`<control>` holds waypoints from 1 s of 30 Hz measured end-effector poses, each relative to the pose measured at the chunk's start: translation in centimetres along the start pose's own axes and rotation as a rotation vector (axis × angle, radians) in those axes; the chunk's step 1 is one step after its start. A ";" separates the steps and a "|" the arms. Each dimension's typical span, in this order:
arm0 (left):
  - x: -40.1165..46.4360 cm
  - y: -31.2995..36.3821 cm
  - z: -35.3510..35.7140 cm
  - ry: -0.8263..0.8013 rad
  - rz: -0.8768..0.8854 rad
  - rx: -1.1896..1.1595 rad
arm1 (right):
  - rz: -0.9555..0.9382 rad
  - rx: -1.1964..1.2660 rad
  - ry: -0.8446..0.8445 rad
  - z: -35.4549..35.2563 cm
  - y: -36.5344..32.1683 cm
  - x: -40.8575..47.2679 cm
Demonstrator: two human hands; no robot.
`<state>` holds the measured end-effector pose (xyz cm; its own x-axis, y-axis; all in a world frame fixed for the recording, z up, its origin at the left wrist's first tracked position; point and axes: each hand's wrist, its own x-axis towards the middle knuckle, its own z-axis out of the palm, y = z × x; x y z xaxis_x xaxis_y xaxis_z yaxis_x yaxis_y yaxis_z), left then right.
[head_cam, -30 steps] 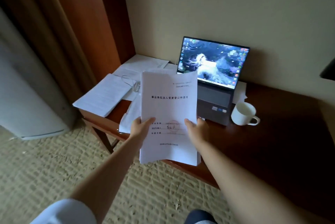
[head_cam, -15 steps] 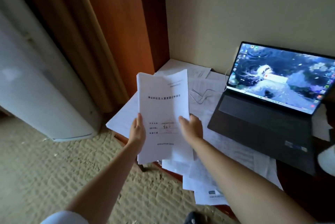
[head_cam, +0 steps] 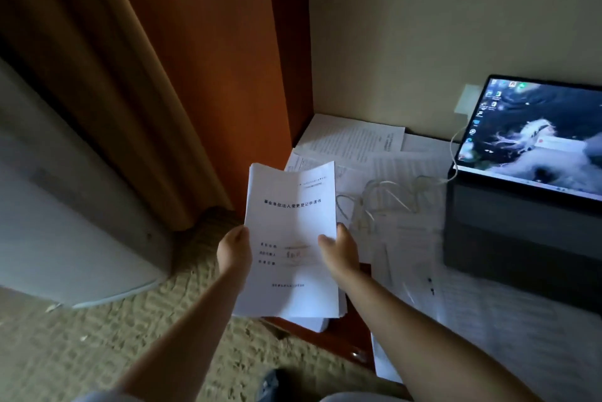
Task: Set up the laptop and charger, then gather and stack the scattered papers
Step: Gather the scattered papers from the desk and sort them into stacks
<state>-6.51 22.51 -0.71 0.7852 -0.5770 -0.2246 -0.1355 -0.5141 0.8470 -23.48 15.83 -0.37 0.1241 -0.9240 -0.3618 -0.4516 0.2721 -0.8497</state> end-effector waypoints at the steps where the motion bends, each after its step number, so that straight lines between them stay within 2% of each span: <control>1: 1.0 -0.1 0.0 -0.039 0.010 0.017 | 0.027 0.012 0.030 0.7 0.0 0.3; 10: 6.6 -1.6 0.7 -0.272 -0.035 0.059 | 0.177 0.056 0.259 4.0 2.4 -0.2; 15: 7.0 -2.6 1.3 -0.250 -0.062 0.090 | 0.219 -0.101 0.342 3.9 4.4 0.4; 21: 6.9 -3.0 1.4 -0.177 0.037 0.197 | 0.110 -0.241 0.433 4.8 3.2 0.7; 24: 7.5 -3.7 1.7 -0.219 -0.022 0.299 | 0.166 -0.407 0.457 4.7 4.2 1.2; 26: 7.5 -4.1 1.9 -0.227 -0.056 0.280 | 0.203 -0.488 0.477 4.7 4.7 1.1; 30: 6.9 -3.7 2.3 -0.264 -0.048 0.215 | 0.238 -0.428 0.461 5.9 4.3 1.1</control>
<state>-1.97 18.95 -6.52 0.6146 -0.6785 -0.4024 -0.2485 -0.6507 0.7175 -20.08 17.55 -6.69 -0.3692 -0.8980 -0.2394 -0.7424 0.4399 -0.5053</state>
